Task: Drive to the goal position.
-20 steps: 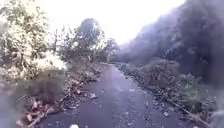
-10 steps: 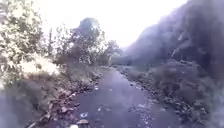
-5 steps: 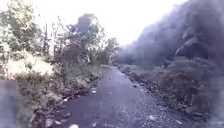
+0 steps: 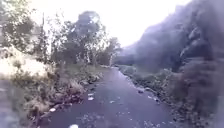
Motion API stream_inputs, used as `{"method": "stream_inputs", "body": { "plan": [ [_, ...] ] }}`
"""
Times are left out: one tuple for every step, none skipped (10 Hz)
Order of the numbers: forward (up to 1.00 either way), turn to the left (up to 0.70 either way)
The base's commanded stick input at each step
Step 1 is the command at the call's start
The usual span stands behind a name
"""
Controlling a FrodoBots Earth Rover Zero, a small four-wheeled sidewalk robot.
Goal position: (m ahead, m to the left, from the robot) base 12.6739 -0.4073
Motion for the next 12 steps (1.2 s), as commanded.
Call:
{"method": "stream_inputs", "body": {
  "plan": [
    [0.85,0.0],
    [0.85,0.0],
    [0.85,0.0],
    [0.85,0.0],
    [0.85,0.0],
    [0.85,0.0],
    [0.85,0.0],
    [0.85,0.0],
    [0.85,0.0],
    [0.85,0.0],
    [0.85,0.0],
    [0.85,0.0]
  ]
}}
